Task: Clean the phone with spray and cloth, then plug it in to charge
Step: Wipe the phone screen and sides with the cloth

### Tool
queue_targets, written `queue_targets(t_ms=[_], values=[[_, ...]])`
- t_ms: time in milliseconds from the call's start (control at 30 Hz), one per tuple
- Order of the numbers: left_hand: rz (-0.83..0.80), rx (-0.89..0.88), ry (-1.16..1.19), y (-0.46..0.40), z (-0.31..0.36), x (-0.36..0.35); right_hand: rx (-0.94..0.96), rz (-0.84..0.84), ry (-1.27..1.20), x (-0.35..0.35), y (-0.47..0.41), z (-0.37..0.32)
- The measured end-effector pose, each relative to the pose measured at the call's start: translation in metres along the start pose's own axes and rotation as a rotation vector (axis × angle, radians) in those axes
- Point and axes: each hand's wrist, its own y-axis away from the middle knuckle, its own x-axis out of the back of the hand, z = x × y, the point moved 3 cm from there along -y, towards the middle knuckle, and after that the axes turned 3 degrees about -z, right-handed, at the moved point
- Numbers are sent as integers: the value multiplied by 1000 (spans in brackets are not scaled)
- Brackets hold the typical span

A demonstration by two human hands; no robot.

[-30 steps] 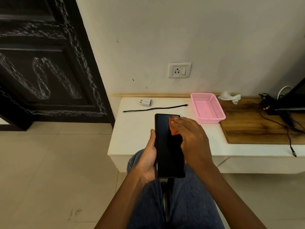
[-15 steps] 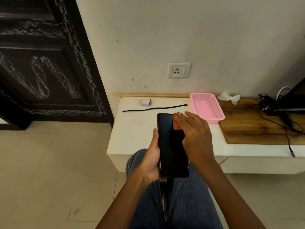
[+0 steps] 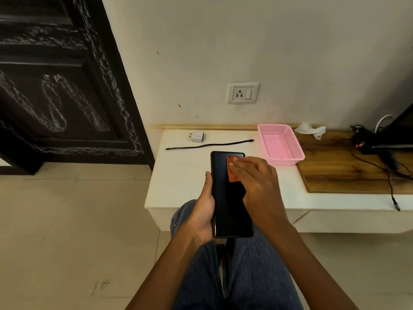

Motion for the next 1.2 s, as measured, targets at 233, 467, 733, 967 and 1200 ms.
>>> queue_targets(t_ms=[233, 467, 733, 967, 1200], values=[[-11, 41, 30, 2, -8, -5, -81, -17, 46, 0, -8, 4], [-19, 47, 53, 3, -6, -3, -39, -35, 28, 3, -2, 9], [-21, 23, 35, 2, -1, -7, 23, -96, 4, 3, 2, -4], [-18, 34, 16, 0, -3, -12, -58, -113, 9, 3, -8, -9], [-26, 14, -6, 1, -2, -12, -64, -172, -3, 6, -5, -1]])
